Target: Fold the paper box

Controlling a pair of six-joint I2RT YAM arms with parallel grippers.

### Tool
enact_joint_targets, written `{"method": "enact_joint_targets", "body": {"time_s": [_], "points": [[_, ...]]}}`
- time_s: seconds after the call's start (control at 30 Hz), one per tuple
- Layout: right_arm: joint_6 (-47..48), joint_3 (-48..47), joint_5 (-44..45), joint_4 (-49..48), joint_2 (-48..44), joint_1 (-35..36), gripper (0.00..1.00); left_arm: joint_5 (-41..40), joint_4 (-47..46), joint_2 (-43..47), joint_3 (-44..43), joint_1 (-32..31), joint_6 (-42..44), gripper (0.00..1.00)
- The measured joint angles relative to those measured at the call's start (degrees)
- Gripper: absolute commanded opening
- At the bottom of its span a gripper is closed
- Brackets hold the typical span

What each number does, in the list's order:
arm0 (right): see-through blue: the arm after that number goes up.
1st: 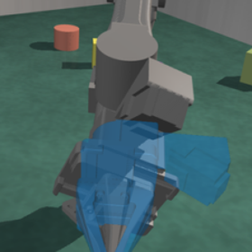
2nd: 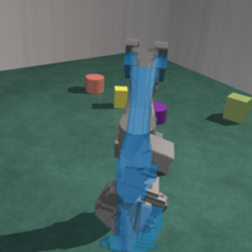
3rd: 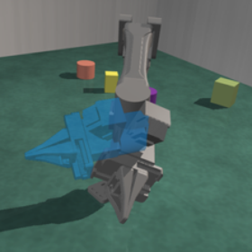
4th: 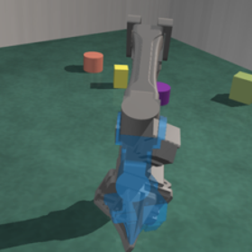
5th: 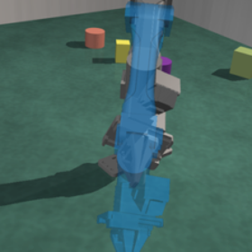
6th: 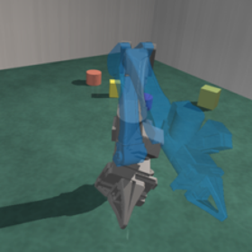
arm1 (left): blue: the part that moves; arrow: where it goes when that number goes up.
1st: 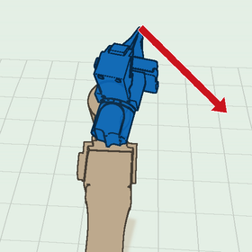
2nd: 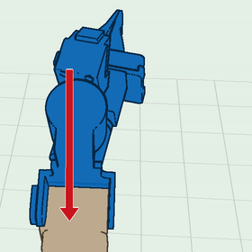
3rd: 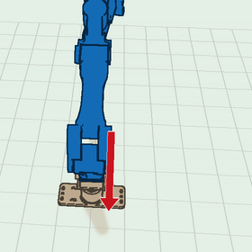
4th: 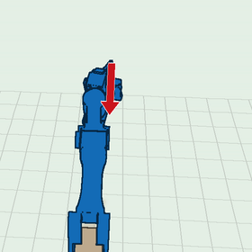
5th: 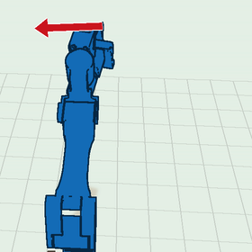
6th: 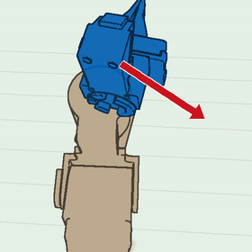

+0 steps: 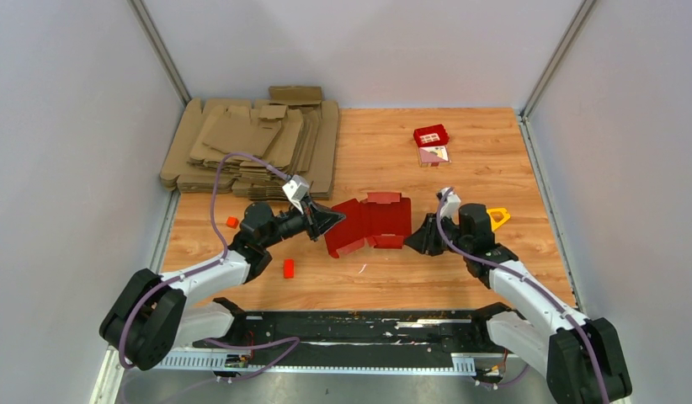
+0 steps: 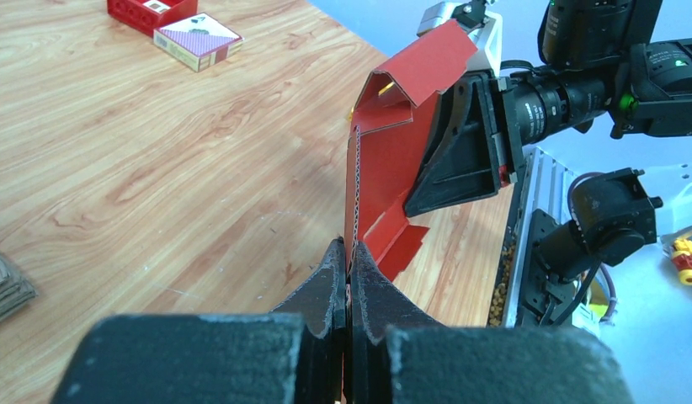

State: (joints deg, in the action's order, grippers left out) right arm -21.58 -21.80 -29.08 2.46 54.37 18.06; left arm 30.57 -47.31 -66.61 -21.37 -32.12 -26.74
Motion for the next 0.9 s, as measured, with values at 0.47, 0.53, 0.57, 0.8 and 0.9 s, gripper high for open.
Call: {"method": "enact_joint_targets", "body": {"time_s": [0.47, 0.53, 0.57, 0.8, 0.9], "points": [[-3.0, -5.5, -3.8, 8.9, 3.8, 0.0, 0.00, -1.5, 3.7, 1.2, 0.0, 0.1, 2.9, 0.00], [-3.5, -7.1, -4.4, 10.9, 5.1, 0.0, 0.00, -2.0, 4.5, 1.8, 0.0, 0.1, 3.8, 0.00], [-3.8, -7.8, -4.8, 11.9, 5.6, 0.0, 0.00, -2.3, 5.0, 2.1, 0.0, 0.1, 4.3, 0.00], [-5.4, -9.4, -7.8, 15.4, 6.0, 0.0, 0.00, -3.1, 6.4, 2.7, 0.0, 0.1, 6.6, 0.00], [-6.9, -9.5, -9.3, 15.7, 5.9, 0.0, 0.00, -3.6, 6.4, 2.7, 0.0, 0.1, 7.0, 0.00]]}}
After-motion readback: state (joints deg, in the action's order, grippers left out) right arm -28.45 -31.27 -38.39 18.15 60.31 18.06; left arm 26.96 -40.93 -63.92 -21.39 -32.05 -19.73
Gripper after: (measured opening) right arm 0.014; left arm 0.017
